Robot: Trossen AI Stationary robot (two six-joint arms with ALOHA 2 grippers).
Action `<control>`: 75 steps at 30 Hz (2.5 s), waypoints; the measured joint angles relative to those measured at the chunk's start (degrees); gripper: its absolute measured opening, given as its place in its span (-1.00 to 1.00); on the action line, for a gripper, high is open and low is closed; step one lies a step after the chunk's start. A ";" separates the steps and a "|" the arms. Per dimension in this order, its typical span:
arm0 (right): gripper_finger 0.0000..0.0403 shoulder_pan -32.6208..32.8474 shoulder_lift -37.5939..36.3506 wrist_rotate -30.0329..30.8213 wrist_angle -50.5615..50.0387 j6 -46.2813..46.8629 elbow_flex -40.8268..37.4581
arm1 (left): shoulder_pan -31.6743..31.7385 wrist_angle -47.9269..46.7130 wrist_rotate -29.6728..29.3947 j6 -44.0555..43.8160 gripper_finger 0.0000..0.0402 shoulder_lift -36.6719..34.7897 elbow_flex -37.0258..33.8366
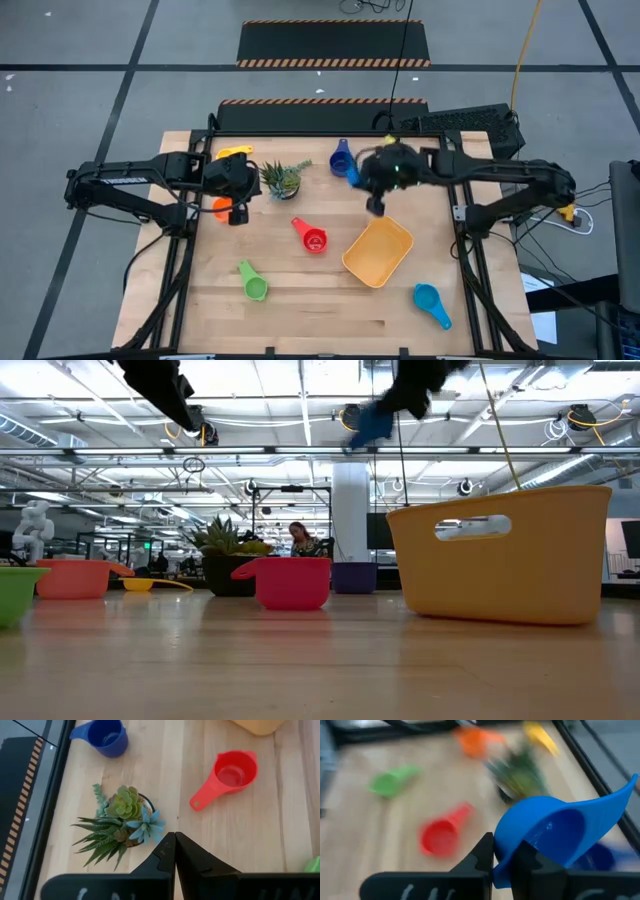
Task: Nest measuring cups in basket
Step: Stack the blue measuring cup on the green measuring cup
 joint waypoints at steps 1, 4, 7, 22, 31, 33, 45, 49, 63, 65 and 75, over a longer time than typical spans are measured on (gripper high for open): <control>-0.92 2.09 0.85 -0.06 0.71 -1.22 1.32 | -0.23 0.57 0.02 -0.10 -0.95 0.00 0.00; -0.92 5.95 3.51 -4.33 0.87 -4.46 3.82 | -1.41 2.89 0.74 0.79 -0.95 0.00 0.00; -0.92 7.53 6.30 -11.27 2.38 -4.63 4.00 | -2.77 7.84 4.81 4.57 -0.95 -0.77 -0.04; -0.92 10.66 10.81 -14.92 15.37 -6.85 4.00 | -3.92 18.07 21.46 11.22 -0.56 2.46 -0.04; -0.92 10.64 10.81 -16.52 13.66 -6.04 4.00 | -4.64 19.75 10.80 10.57 0.28 4.70 -0.04; -0.92 10.64 10.82 -16.52 13.40 -6.16 4.00 | -4.64 20.42 10.66 10.52 0.37 4.73 -0.04; -0.92 10.50 11.76 -16.22 15.27 -7.02 3.98 | -6.04 26.53 10.05 9.50 0.11 10.73 0.04; -0.92 10.18 12.66 -16.40 15.24 -6.35 3.98 | -6.15 26.61 9.75 8.87 -0.29 10.69 0.04; -0.50 9.46 12.66 -12.86 16.10 -6.91 3.98 | -7.72 25.19 7.77 7.29 -0.97 9.66 0.04; -0.32 9.39 12.66 -10.46 15.46 -6.79 3.98 | -8.33 24.94 5.44 7.34 -0.98 9.68 0.04; 0.31 9.35 12.45 -2.89 14.73 -7.77 3.98 | -14.05 22.07 -9.85 10.61 -0.98 9.68 0.04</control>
